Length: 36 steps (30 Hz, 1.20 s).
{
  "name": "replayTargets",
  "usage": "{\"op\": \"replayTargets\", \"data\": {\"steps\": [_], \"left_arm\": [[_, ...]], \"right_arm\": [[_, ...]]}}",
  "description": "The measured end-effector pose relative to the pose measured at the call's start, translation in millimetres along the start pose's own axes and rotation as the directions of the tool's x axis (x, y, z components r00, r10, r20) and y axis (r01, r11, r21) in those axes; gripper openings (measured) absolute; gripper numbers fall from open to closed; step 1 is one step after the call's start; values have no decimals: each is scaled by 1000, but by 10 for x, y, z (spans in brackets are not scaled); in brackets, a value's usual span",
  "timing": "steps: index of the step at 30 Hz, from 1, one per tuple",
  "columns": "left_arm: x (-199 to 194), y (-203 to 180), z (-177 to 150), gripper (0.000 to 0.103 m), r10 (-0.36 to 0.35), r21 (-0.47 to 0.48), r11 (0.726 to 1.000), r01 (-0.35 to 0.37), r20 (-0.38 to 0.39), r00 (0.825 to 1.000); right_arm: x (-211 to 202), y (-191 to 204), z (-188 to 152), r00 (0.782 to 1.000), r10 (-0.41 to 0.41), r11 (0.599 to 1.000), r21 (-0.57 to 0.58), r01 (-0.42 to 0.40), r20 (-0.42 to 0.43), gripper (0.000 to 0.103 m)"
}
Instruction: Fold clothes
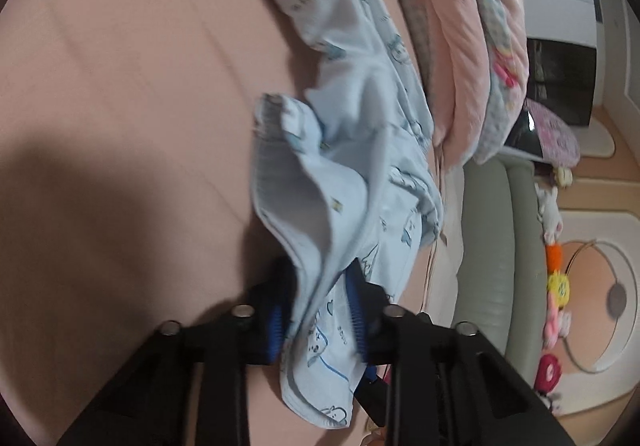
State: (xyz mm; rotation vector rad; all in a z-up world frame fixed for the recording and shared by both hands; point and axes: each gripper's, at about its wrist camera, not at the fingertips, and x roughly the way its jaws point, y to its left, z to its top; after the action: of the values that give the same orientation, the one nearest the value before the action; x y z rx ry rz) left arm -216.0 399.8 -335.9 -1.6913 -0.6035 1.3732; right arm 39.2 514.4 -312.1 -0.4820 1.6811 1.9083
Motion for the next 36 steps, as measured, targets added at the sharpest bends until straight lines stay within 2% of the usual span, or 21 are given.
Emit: {"op": "replayTargets", "data": {"steps": [4,7,9,11,13,15,16,17,19,22,25,29,33,36], "left_arm": [[-27,-114,-16,16,62,91,994,-64,29,998],[-17,-238,-64,14,103,184,977,-110,47,994],[13,-314,-104,14,133,237,961,-142,54,990],[33,-340,-125,14,151,265,951,-161,58,987],[58,-344,-140,14,161,277,945,-171,58,985],[85,-334,-131,14,165,270,947,-173,54,985],[102,-332,-127,13,166,263,949,-173,51,985],[95,-324,-130,12,165,261,950,-173,52,985],[70,-305,-138,11,163,260,950,-171,53,985],[53,-311,-165,9,155,270,949,-163,51,987],[53,-343,-173,7,110,270,956,-115,34,993],[23,-375,-174,7,94,280,955,-100,33,995],[-63,-364,-152,7,82,263,961,-91,42,996],[-150,-375,-116,7,48,253,966,-59,47,998]], "right_arm": [[89,61,69,1000,-6,1000,-29,7,3,77],[141,132,102,999,-36,997,-63,37,11,76],[159,191,87,996,-83,989,-122,85,22,74],[165,258,49,989,-144,969,-199,149,37,66],[165,318,-21,963,-257,920,-285,270,81,37],[189,350,-44,946,-307,889,-323,325,107,26],[197,359,-50,941,-319,878,-338,339,115,24],[200,357,-43,940,-321,873,-348,341,113,23],[191,343,-20,938,-329,870,-352,346,109,13],[159,309,26,948,-304,890,-325,319,97,9],[130,305,6,948,-302,888,-334,317,97,7],[171,459,-81,935,-341,853,-387,351,96,5],[199,576,-182,939,-336,845,-416,338,81,4],[200,656,-283,928,-362,815,-453,361,87,4]]}}
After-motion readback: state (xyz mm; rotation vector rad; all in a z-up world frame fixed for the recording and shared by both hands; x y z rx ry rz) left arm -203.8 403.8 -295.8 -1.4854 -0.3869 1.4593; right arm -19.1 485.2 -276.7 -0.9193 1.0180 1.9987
